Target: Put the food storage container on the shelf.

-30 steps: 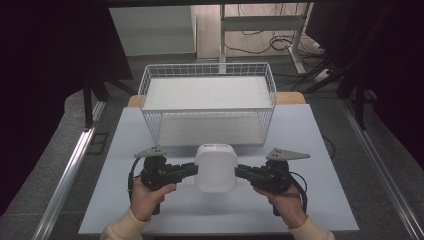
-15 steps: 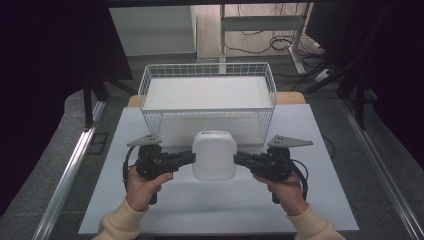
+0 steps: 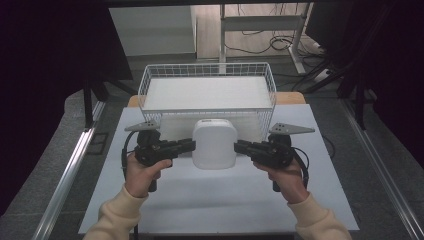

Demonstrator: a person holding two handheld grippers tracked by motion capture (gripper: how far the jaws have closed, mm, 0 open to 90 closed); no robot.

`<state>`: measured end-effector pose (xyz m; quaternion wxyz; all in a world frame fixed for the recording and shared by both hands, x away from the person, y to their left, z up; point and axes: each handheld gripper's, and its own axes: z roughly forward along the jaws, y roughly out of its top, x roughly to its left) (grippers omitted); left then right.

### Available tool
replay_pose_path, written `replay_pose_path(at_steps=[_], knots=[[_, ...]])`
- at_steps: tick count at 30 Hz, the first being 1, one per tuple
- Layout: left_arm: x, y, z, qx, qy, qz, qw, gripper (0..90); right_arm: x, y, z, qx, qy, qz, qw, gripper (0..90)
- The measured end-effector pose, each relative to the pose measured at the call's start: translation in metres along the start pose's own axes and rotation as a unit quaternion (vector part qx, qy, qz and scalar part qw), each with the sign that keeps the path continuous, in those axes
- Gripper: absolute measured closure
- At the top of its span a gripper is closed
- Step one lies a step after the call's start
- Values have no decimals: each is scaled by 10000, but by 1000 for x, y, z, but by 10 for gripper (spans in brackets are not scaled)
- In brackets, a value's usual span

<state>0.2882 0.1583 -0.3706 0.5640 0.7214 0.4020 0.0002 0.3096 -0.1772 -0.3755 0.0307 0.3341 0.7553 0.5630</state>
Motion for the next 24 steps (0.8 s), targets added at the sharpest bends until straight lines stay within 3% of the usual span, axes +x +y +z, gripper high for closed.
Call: replay_pose_path(at_steps=[16,24], knots=[[-1,44,-2,-58,119,177,9998,794,-11,42,0,-30,-22,-114,9999,789],[1,75,-10,-180,120,288,9994,800,-16,77,4,-98,65,-198,9997,788]])
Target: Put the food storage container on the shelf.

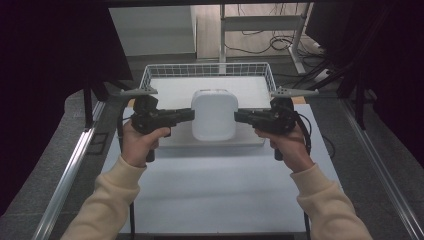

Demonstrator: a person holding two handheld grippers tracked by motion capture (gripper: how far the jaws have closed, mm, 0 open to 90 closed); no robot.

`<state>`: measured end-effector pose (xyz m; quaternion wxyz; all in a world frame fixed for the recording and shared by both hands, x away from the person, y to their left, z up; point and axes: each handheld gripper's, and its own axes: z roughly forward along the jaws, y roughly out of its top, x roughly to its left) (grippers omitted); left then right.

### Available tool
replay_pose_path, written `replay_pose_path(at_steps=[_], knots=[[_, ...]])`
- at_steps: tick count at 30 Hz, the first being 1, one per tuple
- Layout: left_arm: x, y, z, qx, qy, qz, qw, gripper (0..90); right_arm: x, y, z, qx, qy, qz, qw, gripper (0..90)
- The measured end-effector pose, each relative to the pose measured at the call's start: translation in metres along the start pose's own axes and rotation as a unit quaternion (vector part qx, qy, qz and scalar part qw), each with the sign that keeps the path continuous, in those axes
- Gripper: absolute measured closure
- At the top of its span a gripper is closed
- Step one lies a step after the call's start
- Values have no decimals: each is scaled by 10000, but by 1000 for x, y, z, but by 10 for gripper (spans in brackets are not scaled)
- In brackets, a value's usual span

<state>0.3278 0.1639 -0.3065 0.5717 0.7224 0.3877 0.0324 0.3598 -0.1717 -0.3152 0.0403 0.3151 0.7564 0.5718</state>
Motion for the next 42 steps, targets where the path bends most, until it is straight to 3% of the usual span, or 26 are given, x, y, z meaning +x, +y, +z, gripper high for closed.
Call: replay_pose_path(at_steps=[13,17,25,29,32,35,36,38,40,42], knots=[[44,55,9,-38,-222,-298,9993,802,-29,61,20,53,118,170,9998,790],[55,62,13,-14,-172,-374,9992,802,-39,72,31,168,52,263,9995,788],[95,63,33,255,-182,-948,9950,802,-64,77,61,615,-75,643,9960,776],[113,66,38,166,-389,-1460,9884,804,-75,80,70,563,-37,942,9940,763],[125,70,46,132,-465,-1842,9817,800,-85,85,77,671,-56,1278,9895,739],[134,73,51,135,-433,-2076,9772,782,-93,88,84,706,-105,1553,9853,716],[138,73,54,97,-433,-2237,9736,781,-95,88,86,705,-117,1633,9840,710],[144,73,58,85,-441,-2379,9703,773,-101,88,90,705,-148,1876,9796,695],[152,72,62,72,-486,-2590,9646,769,-105,87,93,677,-144,2028,9768,684],[155,71,65,58,-485,-2689,9619,762,-109,86,96,677,-131,2222,9726,675]])
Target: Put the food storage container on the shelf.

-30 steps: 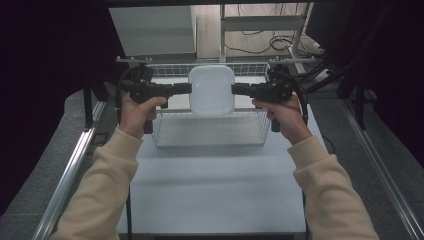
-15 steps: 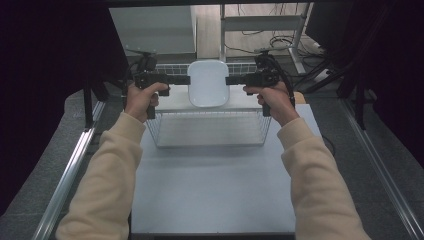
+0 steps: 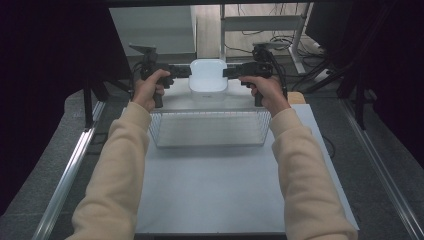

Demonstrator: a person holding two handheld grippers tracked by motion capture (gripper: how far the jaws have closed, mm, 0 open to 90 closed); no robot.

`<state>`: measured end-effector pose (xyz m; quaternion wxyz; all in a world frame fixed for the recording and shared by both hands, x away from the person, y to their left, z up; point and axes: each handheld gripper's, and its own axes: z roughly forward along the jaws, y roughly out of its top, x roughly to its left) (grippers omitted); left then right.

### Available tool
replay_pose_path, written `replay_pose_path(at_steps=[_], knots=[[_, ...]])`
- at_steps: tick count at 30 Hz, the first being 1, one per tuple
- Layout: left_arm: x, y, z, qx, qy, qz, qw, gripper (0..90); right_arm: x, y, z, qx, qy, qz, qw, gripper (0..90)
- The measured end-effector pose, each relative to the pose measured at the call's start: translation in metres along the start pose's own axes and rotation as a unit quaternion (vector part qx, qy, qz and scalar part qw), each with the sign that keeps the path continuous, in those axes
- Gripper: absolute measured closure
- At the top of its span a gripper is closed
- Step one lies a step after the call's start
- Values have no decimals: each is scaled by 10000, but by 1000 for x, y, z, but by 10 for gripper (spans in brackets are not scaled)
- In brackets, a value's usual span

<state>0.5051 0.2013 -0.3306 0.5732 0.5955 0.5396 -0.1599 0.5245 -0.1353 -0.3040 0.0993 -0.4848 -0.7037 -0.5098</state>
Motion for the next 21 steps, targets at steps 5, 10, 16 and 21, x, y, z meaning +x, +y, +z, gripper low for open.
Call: replay_pose_path(at_steps=[5,10,16,21], knots=[[7,0,6,-2,-28,-79,10000,724,-11,1,5,-21,85,322,9994,654],[5,-1,8,-42,26,-9,10000,638,-10,0,4,-35,90,238,9997,587],[-21,-11,-9,-454,631,758,9941,337,16,-8,-6,-389,-543,-593,9960,295],[-39,-39,-28,-539,1017,1685,9790,278,31,-27,-30,-559,-602,-1252,9887,253]])
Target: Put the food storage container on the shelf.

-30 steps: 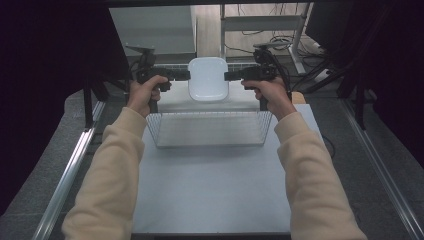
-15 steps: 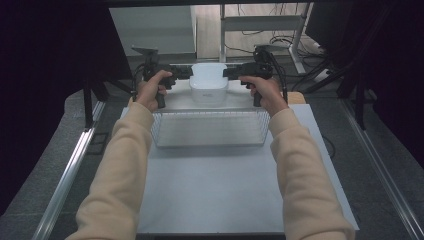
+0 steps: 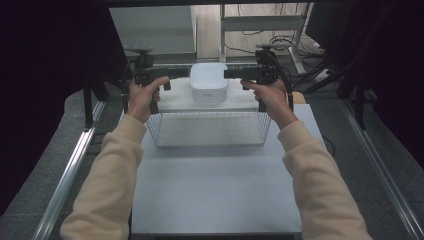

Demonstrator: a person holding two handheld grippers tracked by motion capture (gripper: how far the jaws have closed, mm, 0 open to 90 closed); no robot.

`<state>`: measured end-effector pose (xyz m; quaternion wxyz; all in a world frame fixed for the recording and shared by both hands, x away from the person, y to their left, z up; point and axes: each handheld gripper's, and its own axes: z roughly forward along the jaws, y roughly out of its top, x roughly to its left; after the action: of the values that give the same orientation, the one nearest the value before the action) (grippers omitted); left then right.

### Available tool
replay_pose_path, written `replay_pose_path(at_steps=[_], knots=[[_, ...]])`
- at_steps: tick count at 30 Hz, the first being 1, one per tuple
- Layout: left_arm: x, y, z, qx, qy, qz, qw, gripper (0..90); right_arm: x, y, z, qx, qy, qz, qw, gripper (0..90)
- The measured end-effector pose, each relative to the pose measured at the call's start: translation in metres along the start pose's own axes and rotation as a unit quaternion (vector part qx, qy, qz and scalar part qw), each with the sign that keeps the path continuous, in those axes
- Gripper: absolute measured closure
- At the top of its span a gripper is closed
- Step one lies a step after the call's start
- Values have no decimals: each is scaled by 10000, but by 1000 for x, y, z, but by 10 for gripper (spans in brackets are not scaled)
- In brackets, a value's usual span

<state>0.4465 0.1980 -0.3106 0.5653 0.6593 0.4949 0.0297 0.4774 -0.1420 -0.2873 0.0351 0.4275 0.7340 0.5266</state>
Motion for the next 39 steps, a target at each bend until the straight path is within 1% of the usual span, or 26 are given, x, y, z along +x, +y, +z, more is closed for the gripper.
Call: replay_pose_path(at_steps=[1,2,3,4,5,7,9,10,11,13,14,16,17,18,20,21,23,25,26,27,28,30,32,35,36,39], knots=[[-2,-5,-4,-5,5,90,10000,275,1,-3,-5,7,-27,-109,9999,252],[-6,-12,-10,-10,-22,230,9997,272,3,-7,-9,23,-64,-222,9997,252],[-9,-18,-15,-1,-22,332,9994,271,5,-13,-17,24,-95,-402,9991,252],[-12,-23,-19,-8,5,375,9993,268,6,-19,-24,23,-124,-517,9986,251],[-17,-31,-25,-2,44,468,9989,267,7,-24,-29,1,-155,-588,9981,250],[-25,-45,-34,5,39,602,9982,264,10,-39,-44,-31,-182,-777,9968,247],[-32,-58,-41,17,10,722,9974,264,11,-54,-56,-37,-289,-964,9949,236],[-36,-68,-45,55,2,799,9968,264,11,-61,-60,-31,-293,-993,9946,234],[-38,-76,-48,88,-6,875,9961,263,11,-71,-67,-37,-296,-1051,9940,231],[-41,-91,-51,145,26,1004,9948,263,9,-89,-78,-84,-331,-1140,9929,229],[-42,-103,-53,182,69,1055,9942,263,9,-95,-82,-88,-319,-1155,9928,228],[-41,-118,-55,235,88,1071,9939,262,6,-115,-94,-107,-285,-1228,9920,225],[-40,-128,-56,264,88,1066,9939,262,5,-122,-97,-107,-291,-1268,9914,223],[-39,-136,-56,275,106,1061,9939,261,4,-134,-103,-127,-316,-1348,9903,221],[-36,-152,-55,372,84,990,9944,260,1,-152,-109,-134,-293,-1428,9892,217],[-34,-160,-54,442,84,966,9943,259,-1,-162,-111,-132,-264,-1418,9895,216],[-30,-174,-53,585,184,1007,9930,255,-5,-178,-113,-42,-249,-1414,9896,212],[-27,-185,-53,604,297,962,9931,256,-8,-196,-114,61,-284,-1453,9890,208],[-25,-191,-52,660,344,969,9925,256,-9,-202,-113,93,-282,-1479,9886,206],[-22,-199,-51,718,398,966,9919,255,-11,-210,-112,140,-308,-1510,9879,205],[-21,-203,-51,742,423,958,9917,254,-13,-221,-110,250,-334,-1553,9870,202],[-18,-211,-52,746,501,914,9918,253,-16,-233,-106,370,-390,-1590,9858,197],[-16,-214,-53,786,593,944,9907,253,-19,-242,-102,486,-406,-1587,9853,192],[-16,-215,-56,705,647,940,9910,254,-20,-248,-99,616,-409,-1605,9843,186],[-16,-215,-56,713,645,959,9907,254,-19,-246,-99,607,-446,-1655,9833,185],[-18,-217,-53,741,602,956,9908,253,-16,-240,-105,426,-394,-1597,9855,183]])
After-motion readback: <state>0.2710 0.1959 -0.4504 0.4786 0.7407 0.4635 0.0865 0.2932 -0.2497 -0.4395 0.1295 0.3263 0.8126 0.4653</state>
